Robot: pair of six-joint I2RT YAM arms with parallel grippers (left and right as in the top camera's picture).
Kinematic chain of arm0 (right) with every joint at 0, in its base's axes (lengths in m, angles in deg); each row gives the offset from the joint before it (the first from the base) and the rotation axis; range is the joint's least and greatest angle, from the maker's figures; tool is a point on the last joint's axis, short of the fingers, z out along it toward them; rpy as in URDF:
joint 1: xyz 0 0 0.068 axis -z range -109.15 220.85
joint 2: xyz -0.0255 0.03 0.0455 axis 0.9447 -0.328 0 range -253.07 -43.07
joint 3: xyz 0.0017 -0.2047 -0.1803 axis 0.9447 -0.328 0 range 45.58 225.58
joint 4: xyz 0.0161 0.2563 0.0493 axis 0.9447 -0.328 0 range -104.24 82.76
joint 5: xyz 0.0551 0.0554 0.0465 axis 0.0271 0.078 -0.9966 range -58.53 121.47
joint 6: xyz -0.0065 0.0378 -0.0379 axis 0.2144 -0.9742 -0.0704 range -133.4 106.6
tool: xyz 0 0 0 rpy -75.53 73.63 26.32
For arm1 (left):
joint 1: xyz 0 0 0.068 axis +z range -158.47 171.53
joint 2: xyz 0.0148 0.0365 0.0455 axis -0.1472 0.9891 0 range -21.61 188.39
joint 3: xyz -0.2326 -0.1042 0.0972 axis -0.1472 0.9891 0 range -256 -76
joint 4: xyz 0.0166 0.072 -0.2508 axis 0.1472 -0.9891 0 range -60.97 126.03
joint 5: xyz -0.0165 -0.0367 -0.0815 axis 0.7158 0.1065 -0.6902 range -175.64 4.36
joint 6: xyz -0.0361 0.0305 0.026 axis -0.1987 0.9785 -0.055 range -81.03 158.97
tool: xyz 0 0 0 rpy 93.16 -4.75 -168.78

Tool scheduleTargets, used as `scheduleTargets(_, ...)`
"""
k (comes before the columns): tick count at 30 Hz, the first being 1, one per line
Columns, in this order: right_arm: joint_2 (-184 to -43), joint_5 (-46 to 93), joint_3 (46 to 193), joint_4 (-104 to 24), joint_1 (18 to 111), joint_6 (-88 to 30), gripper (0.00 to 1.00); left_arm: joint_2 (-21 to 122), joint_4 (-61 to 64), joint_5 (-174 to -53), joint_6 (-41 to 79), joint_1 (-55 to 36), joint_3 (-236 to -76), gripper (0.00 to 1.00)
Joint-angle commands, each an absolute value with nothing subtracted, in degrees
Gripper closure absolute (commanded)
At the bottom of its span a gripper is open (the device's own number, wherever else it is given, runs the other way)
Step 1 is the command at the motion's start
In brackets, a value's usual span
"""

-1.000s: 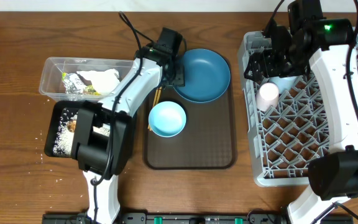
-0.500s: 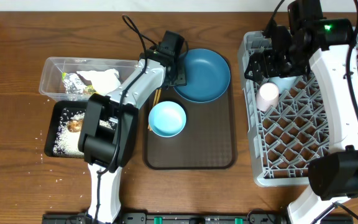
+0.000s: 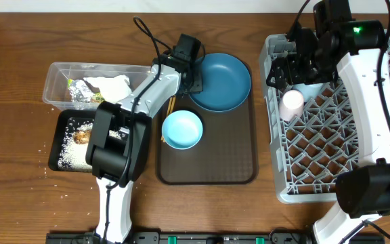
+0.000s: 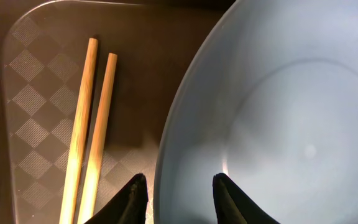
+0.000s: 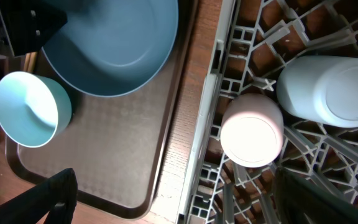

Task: Sort waste into correct bins and load items into the dishwasher rack
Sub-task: 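Grasp the rim of the teal plate with the left gripper, then lift the teal plate with the left gripper toward the right gripper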

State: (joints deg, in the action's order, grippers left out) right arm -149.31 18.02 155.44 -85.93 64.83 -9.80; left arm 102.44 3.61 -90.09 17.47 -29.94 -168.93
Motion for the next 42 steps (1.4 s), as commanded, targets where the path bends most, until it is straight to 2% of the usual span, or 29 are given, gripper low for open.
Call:
scheduleTargets(1, -148.96, 18.17, 155.26, -86.11, 64.44, -9.02, 0.07, 104.65, 3.87, -89.43, 17.21, -29.92, -168.84, 0.64)
scheduleTargets(13, -148.96, 18.19, 155.26, -86.11, 64.44, -9.0, 0.07, 106.03, 4.24, -89.43, 17.21, -29.92, -168.84, 0.65)
scheduleTargets(17, -148.96, 18.19, 155.26, -86.11, 64.44, -9.0, 0.07, 106.0, 4.94, -89.43, 17.21, -29.92, -168.86, 0.77)
scheduleTargets(21, -148.96, 18.19, 155.26, -86.13, 64.46, -9.02, 0.07, 106.0, 5.07, -89.43, 17.23, -29.92, -168.86, 0.94)
scheduleTargets(29, -148.96, 18.17, 155.26, -84.95, 64.46, -9.02, 0.05, 102.09, 5.1, -89.41, 17.23, -28.69, -169.34, 0.94)
scheduleTargets(42, -148.96, 17.45, 155.26, -82.44, 64.59, -9.04, 0.05, 85.39, -0.04, -89.43, 21.1, -26.33, -169.41, 0.94)
